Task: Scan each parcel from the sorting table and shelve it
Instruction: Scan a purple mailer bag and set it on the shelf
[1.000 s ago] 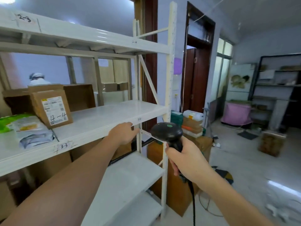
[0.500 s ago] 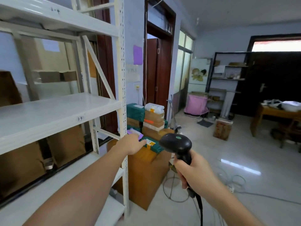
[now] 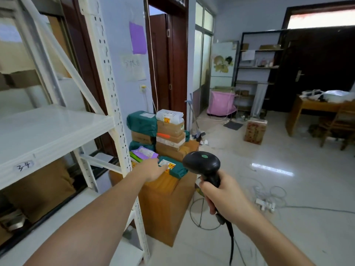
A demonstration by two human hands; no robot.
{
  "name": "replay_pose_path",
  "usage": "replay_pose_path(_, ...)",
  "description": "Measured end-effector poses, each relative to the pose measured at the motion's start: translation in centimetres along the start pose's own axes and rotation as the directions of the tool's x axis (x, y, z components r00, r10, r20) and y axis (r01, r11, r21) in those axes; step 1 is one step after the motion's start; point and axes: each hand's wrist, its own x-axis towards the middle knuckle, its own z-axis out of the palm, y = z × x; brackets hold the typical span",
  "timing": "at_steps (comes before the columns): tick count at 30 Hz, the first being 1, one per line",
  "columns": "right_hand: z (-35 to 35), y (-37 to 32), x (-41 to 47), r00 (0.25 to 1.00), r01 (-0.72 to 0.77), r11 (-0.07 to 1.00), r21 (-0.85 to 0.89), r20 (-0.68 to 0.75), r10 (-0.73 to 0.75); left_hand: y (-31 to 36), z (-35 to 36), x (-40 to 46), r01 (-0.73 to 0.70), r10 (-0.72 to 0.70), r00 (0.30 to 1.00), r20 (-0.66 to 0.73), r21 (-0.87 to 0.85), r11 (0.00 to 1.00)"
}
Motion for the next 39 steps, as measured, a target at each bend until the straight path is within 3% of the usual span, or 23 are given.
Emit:
replay_pose_path(14,-2.9,7.5,23.2,0.989,0.022,0.999,-0.03,0.146,-0.018,0.7,5.2,20.5,0.103,-0.099,0.991,0.088,-0.051,0.993)
replay_pose_path(21,-2.0,9.2,34.8,0.967,0.003,0.999,-0.036,0.256,0.007,-3.5,7.9,29.3,0.218,-0.211,0.969,0.127,-0.046,0.975)
replay_pose_path(31,4.9,11.0,51.8,0.916,-0.002,0.994,-0.11,0.399,0.046,-11.8,11.1,43.0,0.44,-0.411,0.895,0.175,-0.189,0.878)
replay_pose_path(39,8.4,12.1,61.6,0.851,-0.102,0.987,-0.124,0.503,0.151,-17.7,15.9,51.5,0.667,-0.605,0.744,0.284,-0.263,0.697)
